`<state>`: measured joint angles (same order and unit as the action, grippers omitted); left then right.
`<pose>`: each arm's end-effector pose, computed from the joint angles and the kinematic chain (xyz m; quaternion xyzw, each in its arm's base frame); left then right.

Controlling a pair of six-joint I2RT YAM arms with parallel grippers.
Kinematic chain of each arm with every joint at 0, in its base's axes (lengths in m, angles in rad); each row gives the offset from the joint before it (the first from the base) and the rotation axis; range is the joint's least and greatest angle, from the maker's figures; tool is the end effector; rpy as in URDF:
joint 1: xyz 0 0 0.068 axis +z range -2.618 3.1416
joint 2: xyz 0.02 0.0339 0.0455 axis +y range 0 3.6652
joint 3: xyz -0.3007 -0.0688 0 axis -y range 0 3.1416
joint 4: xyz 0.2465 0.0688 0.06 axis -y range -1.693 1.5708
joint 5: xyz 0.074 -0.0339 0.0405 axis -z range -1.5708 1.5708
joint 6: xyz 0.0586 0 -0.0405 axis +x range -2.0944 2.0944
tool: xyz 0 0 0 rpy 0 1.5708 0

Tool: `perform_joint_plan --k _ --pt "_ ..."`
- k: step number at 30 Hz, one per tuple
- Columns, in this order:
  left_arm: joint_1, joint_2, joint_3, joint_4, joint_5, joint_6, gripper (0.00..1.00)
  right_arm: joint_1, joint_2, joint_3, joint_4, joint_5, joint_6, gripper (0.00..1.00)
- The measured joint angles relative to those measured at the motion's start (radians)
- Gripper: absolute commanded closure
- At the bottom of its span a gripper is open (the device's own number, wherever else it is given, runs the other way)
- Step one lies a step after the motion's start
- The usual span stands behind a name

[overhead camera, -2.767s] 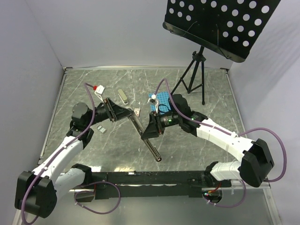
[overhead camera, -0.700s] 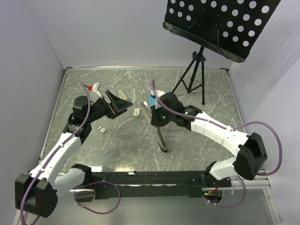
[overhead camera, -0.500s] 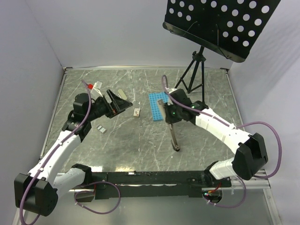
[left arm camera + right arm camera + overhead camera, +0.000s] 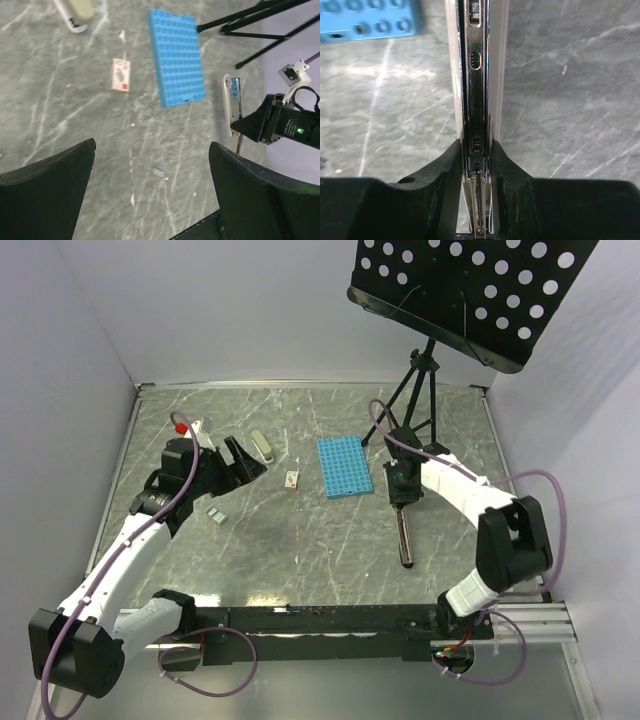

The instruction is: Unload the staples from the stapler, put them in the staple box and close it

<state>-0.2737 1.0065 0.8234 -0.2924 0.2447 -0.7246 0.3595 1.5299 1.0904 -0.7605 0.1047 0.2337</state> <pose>0.2165 -0.0755 0.3218 -0.1275 0.8401 -0.3389 0.4039 0.2869 0.1013 0.2401 -0.0521 0.9802 0.0046 0.1911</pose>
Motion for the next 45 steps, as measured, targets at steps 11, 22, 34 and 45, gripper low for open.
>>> perform_joint_plan --k 11,22,34,45 --pt "0.0 0.045 0.0 -0.031 -0.057 0.025 0.01 -0.069 0.153 0.001 0.051 0.003 0.002 0.9" --pt "0.0 0.119 0.013 -0.056 -0.142 0.022 0.01 -0.077 0.172 0.001 0.1 0.01 0.008 0.64" --pt "0.012 0.328 0.238 -0.125 -0.314 -0.016 0.03 -0.077 0.172 -0.004 0.119 0.008 0.013 0.52" --pt "0.013 0.632 0.461 -0.145 -0.385 -0.119 0.16 -0.028 0.008 -0.004 0.106 -0.008 0.032 0.31"
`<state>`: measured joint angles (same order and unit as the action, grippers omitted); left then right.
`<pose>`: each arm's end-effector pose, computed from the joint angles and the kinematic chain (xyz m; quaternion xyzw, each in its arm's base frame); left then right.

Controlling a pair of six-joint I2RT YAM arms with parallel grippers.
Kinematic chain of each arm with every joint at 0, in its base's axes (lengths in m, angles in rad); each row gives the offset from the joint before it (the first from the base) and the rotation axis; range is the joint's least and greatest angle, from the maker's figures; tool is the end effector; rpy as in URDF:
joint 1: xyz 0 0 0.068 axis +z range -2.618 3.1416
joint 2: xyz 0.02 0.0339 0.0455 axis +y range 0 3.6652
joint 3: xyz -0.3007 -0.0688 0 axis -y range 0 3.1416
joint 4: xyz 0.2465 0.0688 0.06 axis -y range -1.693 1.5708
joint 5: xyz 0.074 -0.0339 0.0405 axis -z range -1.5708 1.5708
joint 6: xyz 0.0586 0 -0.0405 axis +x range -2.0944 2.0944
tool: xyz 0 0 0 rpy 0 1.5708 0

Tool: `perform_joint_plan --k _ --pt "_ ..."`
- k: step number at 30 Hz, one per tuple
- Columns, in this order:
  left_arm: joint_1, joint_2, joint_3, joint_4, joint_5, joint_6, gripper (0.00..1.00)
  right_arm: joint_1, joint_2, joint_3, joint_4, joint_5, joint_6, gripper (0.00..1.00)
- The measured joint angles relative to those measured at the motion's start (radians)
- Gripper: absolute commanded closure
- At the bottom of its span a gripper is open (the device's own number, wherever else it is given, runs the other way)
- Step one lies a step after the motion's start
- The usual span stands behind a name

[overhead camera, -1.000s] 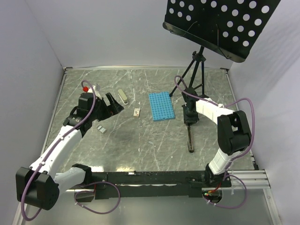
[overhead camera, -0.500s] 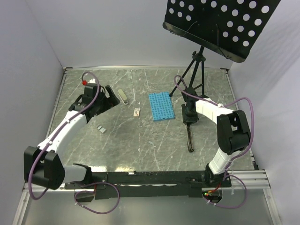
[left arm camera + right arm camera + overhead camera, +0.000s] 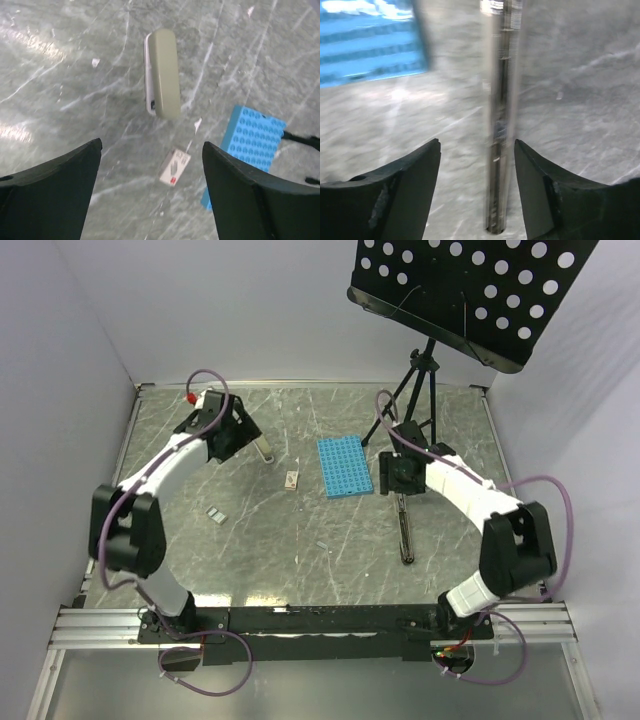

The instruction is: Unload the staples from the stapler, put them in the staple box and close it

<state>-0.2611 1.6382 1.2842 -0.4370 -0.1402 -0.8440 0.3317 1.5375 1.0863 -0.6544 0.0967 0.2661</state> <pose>0.3742 -0.0915 0.2905 -0.2906 0.8761 -0.1439 0.3567 0.3019 0.0980 0.2423 -0.0207 0.9718 0.0229 0.2339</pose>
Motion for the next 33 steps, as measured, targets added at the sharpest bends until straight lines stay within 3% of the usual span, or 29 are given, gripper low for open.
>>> perform_joint_plan --k 10,18,24,29,30,32,33 --pt "-0.007 0.312 0.223 -0.022 -0.015 -0.033 0.24 0.172 -0.134 0.0 0.001 -0.05 0.01 0.3" --pt "-0.017 0.421 0.286 -0.049 -0.011 -0.03 0.28 0.187 -0.14 0.0 0.004 -0.056 0.01 0.3" --pt "-0.018 0.454 0.307 -0.047 0.004 -0.015 0.4 0.188 -0.14 0.0 0.005 -0.057 0.009 0.3" --pt "-0.018 0.454 0.309 -0.038 0.031 -0.008 0.61 0.19 -0.14 0.0 0.008 -0.056 0.006 0.3" --pt "-0.018 0.454 0.309 -0.034 0.041 -0.005 0.72 0.19 -0.14 0.0 0.008 -0.057 0.006 0.3" --pt "-0.018 0.454 0.309 -0.029 0.054 0.001 0.85 0.193 -0.141 0.0 0.011 -0.058 0.007 0.3" --pt "-0.018 0.454 0.309 -0.026 0.064 0.013 0.97 0.193 -0.142 -0.001 0.014 -0.061 0.007 0.3"
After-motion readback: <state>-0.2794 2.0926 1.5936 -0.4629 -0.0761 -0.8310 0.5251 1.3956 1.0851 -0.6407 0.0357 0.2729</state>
